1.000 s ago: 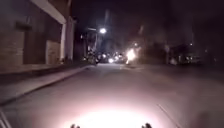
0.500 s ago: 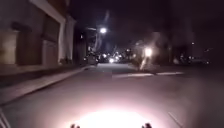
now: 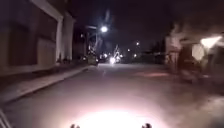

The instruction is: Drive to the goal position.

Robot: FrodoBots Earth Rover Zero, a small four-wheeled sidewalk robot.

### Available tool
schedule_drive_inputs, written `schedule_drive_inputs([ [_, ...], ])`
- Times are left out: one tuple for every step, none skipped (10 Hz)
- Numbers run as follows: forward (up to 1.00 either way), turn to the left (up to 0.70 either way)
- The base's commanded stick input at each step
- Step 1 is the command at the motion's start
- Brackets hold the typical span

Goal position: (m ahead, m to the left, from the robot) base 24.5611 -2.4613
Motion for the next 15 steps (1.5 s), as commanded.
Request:
schedule_drive_inputs([
  [0.7,0.0],
  [0.7,0.0],
  [0.7,0.0],
  [0.7,0.0],
  [0.7,0.0],
  [0.7,0.0],
  [0.7,0.0],
  [0.7,0.0],
  [0.7,0.0],
  [0.7,0.0],
  [0.7,0.0],
  [0.7,0.0],
  [0.7,0.0],
  [0.7,0.0],
  [0.7,0.0],
])
